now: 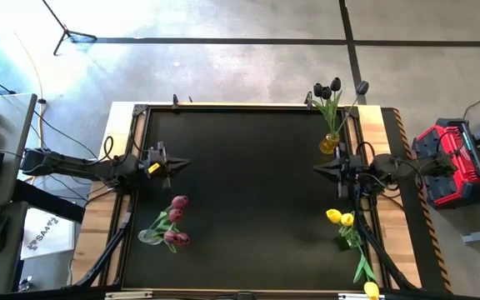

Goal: Sort flowers into vase by color
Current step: Return to Home Position

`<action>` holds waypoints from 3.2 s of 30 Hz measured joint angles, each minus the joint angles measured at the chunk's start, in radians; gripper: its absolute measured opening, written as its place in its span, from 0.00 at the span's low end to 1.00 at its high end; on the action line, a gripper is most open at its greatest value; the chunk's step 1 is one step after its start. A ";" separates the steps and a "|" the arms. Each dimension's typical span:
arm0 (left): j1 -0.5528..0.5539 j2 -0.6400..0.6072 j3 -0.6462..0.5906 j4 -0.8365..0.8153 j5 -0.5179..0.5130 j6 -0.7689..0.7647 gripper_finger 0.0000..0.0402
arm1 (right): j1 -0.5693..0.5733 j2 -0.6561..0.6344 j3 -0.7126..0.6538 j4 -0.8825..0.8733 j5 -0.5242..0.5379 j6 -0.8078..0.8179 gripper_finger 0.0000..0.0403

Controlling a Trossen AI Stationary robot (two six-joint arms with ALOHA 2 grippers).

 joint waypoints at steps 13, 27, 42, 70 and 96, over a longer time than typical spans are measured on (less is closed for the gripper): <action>0.000 -0.024 0.000 -0.009 0.044 0.060 0.00 | -0.005 0.008 -0.040 0.110 0.039 0.000 0.00; 0.000 -0.143 0.000 -0.109 0.042 0.071 0.00 | -0.180 -0.017 -0.136 0.207 -0.118 0.029 0.00; 0.000 -0.410 0.003 -0.331 0.030 0.086 0.00 | -0.257 -0.111 -0.135 0.122 -0.229 0.035 0.00; 0.001 -0.407 0.007 -0.362 0.118 0.131 0.00 | -0.309 -0.110 -0.136 0.211 -0.323 -0.025 0.00; 0.001 -0.407 0.007 -0.384 0.249 0.105 0.00 | -0.308 -0.109 -0.137 0.177 -0.411 -0.006 0.00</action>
